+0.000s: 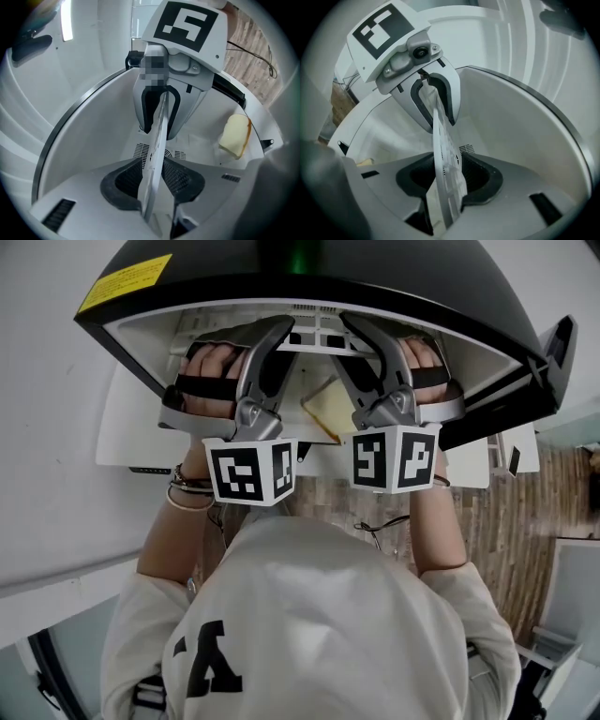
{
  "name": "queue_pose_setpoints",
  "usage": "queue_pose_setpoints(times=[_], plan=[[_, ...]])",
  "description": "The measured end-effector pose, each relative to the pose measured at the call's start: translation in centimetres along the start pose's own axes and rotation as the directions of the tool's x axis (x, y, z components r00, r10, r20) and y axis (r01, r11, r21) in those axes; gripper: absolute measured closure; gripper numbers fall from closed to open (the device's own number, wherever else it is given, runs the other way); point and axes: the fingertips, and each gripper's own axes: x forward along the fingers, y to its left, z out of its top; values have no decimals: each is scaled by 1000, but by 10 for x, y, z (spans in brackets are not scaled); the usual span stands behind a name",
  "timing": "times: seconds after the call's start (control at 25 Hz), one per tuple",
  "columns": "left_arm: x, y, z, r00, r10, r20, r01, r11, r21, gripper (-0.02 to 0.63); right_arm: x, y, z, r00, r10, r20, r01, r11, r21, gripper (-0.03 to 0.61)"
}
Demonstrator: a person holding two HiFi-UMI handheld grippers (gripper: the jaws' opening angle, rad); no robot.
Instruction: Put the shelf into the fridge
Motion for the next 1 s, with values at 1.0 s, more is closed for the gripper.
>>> queue_pose_setpoints(times=[1.0], plan=[[-37, 11, 12, 998, 61, 30, -49, 951, -307, 505, -51, -13, 27, 983, -84, 162, 39, 965, 259, 422]])
